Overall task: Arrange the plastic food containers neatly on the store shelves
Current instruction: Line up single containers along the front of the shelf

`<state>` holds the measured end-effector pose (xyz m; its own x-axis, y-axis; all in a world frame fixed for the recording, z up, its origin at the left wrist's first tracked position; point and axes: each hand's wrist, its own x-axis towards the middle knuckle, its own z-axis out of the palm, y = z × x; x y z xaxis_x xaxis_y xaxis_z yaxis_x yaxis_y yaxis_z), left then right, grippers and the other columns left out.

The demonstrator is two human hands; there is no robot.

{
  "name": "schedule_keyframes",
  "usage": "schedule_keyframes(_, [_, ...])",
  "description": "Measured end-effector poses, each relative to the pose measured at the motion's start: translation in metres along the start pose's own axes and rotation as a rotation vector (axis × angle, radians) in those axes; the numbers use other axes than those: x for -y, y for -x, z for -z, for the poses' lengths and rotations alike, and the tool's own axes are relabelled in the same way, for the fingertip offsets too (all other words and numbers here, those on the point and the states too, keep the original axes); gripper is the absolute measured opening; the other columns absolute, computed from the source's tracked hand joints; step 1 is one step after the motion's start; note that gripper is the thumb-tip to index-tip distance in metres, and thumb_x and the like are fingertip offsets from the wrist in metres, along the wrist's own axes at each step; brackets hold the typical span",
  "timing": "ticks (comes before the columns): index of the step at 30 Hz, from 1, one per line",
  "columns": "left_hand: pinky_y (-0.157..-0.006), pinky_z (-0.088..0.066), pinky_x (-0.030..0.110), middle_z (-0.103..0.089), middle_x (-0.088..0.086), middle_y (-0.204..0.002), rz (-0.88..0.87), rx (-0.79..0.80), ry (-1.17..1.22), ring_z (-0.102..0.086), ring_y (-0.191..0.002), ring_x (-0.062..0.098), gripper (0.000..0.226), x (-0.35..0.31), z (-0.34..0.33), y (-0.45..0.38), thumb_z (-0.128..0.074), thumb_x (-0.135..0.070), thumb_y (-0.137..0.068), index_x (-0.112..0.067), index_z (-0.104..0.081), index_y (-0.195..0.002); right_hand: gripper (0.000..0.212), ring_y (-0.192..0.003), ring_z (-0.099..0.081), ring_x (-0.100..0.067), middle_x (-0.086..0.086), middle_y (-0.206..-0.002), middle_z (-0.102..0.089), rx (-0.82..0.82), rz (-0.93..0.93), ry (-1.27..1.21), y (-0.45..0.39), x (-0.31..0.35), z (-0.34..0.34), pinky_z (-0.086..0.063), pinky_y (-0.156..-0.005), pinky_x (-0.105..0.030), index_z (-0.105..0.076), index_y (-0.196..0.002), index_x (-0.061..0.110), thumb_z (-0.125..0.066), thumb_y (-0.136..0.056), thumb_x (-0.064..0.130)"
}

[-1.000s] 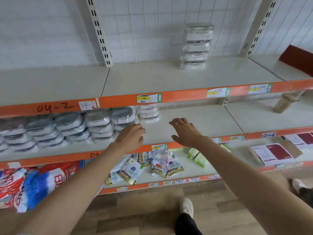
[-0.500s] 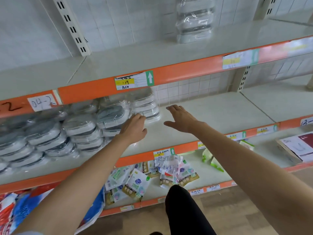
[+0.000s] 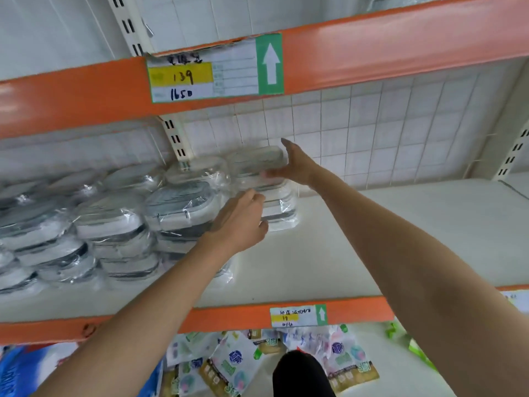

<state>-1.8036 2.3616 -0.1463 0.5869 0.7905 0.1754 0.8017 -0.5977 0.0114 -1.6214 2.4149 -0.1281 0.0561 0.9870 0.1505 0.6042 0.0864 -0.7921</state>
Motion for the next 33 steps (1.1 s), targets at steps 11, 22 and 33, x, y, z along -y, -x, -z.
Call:
schedule_keyframes(11, [-0.101,-0.034,0.034,-0.038,0.017,-0.129,0.036,-0.03,-0.031,-0.035,-0.122,0.031,0.054,-0.009,0.017,-0.048,-0.06,-0.025,-0.083,0.003,-0.041,-0.125,0.08,-0.086,-0.054,0.001,0.012,-0.097,-0.052,-0.344,-0.114,-0.287,0.075,-0.06,0.035,-0.045,-0.065,-0.016,-0.042,-0.109,0.018,-0.089,-0.05,0.045])
schedule_keyframes(22, [-0.118,-0.007,0.045,-0.006,0.01,-0.155,0.037,0.327,-0.055,-0.005,-0.145,0.025,0.108,0.012,0.004,-0.096,-0.075,-0.03,-0.076,-0.008,0.0,-0.15,0.106,-0.122,-0.042,-0.025,-0.007,-0.132,-0.037,-0.291,-0.338,0.086,0.158,-0.129,0.033,-0.037,-0.101,-0.038,-0.03,-0.144,0.017,-0.086,-0.058,0.044])
schedule_keyframes(33, [-0.09,-0.04,0.039,-0.035,0.012,-0.124,-0.125,0.146,-0.058,-0.038,-0.111,0.031,0.095,-0.033,-0.006,-0.011,-0.072,-0.063,-0.061,-0.004,-0.038,-0.127,0.104,-0.129,-0.034,-0.029,-0.012,-0.139,-0.035,-0.051,-0.4,0.541,0.144,-0.105,0.009,-0.032,-0.104,-0.04,-0.024,-0.14,0.007,-0.077,-0.065,0.055])
